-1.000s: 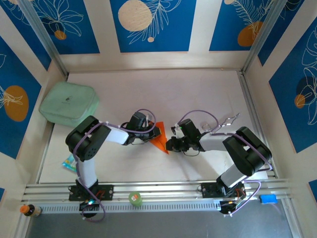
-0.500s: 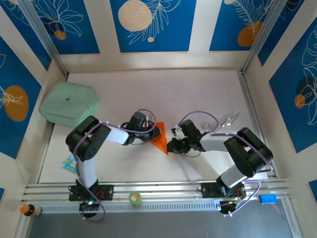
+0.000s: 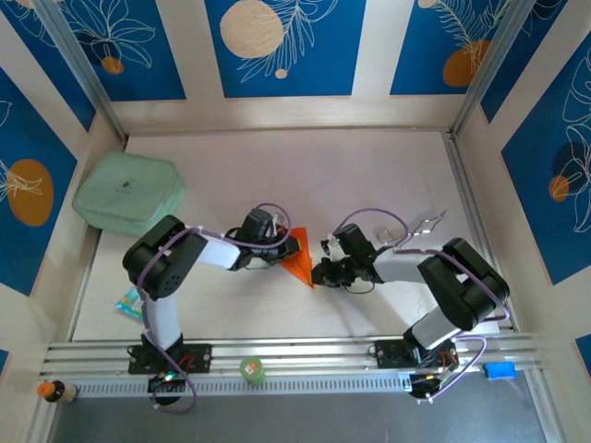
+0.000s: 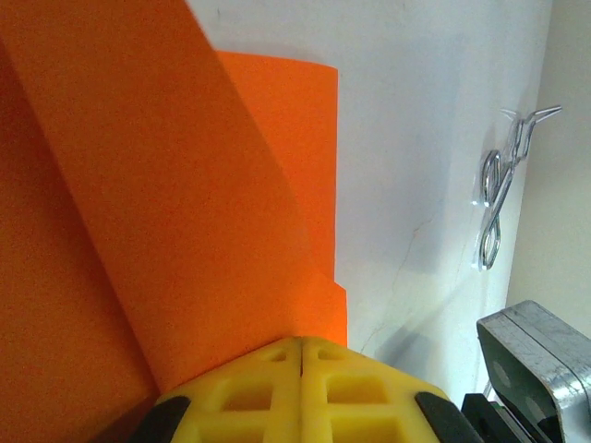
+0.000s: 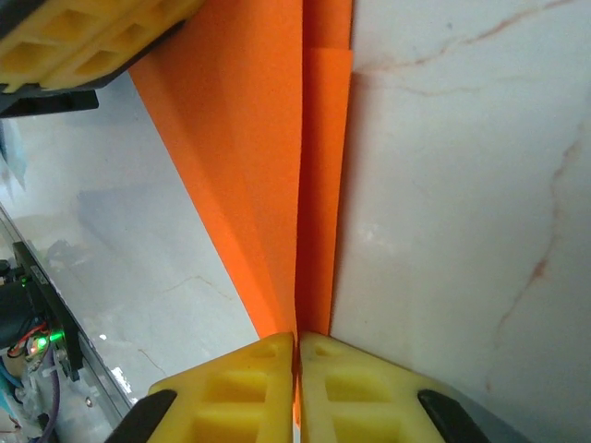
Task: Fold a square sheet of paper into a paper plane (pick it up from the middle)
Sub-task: Fourth fold the wing at the center of the table.
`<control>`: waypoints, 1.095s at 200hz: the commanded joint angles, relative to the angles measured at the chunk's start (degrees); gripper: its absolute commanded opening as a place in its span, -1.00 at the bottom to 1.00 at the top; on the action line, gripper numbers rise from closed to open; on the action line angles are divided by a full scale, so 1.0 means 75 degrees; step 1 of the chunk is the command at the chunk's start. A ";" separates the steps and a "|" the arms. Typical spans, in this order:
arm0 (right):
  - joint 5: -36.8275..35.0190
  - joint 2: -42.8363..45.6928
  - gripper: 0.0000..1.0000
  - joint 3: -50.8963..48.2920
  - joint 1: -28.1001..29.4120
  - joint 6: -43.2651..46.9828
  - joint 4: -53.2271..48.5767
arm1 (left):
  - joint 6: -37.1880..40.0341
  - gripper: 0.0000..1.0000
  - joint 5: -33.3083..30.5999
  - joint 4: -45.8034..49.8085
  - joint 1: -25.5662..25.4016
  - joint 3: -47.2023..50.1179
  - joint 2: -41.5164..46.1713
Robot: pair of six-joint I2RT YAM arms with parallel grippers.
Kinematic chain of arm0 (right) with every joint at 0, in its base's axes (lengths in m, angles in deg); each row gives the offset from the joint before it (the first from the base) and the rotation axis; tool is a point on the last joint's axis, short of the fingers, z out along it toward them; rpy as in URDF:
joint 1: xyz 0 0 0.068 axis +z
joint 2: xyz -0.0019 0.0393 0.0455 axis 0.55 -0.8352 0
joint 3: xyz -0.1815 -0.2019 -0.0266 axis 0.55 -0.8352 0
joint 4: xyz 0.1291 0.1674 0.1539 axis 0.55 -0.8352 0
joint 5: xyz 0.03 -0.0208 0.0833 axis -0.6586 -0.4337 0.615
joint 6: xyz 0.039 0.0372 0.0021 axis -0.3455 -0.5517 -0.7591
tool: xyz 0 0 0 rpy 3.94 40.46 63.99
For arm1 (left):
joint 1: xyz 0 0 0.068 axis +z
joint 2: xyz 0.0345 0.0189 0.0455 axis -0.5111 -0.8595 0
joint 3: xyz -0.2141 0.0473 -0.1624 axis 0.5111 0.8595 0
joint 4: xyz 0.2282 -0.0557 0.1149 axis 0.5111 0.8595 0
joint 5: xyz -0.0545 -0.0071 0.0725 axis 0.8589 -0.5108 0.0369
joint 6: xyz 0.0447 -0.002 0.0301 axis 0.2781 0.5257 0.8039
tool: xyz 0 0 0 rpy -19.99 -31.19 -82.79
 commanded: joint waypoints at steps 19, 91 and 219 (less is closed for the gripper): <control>0.0135 0.0061 -0.79 -0.0295 0.0076 -0.0150 -0.0634 | 0.0060 -0.96 -0.0128 0.0400 -0.0025 0.0117 -0.0233; 0.0138 0.0209 -0.89 -0.0652 0.0133 -0.0378 -0.0473 | 0.0038 -0.97 -0.0138 0.0400 -0.0002 0.0129 -0.0247; 0.0062 0.0830 -0.66 -0.0574 0.0103 -0.0534 -0.1016 | 0.0063 -0.98 -0.0171 0.0460 0.0003 0.0222 -0.0180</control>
